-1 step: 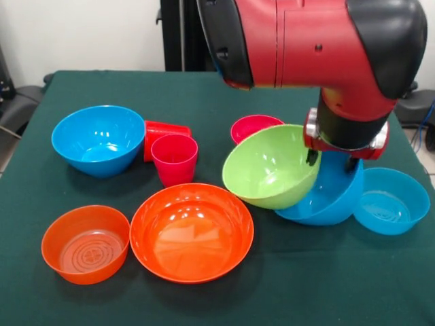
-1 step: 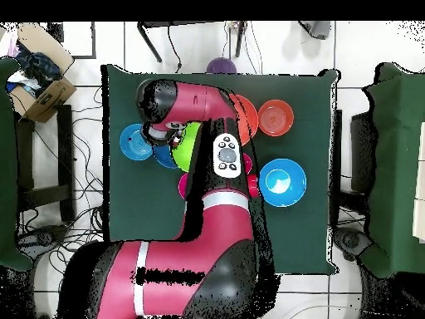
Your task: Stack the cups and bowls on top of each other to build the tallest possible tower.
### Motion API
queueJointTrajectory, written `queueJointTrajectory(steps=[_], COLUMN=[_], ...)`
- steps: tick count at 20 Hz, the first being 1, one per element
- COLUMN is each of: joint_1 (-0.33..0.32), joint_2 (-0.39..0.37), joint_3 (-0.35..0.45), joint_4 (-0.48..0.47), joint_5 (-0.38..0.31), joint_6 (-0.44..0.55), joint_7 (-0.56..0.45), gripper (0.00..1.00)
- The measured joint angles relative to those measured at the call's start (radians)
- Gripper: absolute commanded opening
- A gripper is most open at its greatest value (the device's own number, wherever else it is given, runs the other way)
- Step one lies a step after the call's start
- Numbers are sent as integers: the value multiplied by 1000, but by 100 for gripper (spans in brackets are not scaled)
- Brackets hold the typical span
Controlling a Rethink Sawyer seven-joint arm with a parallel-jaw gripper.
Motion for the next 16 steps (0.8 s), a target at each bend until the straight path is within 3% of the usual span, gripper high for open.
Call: queueJointTrajectory(steps=[10, 16], joint_1=[-18, -19], joint_2=[-42, -44], joint_3=[23, 21], joint_4=[-135, -233], joint_5=[7, 2], joint_6=[198, 215], joint_7=[0, 0], gripper=[100, 100])
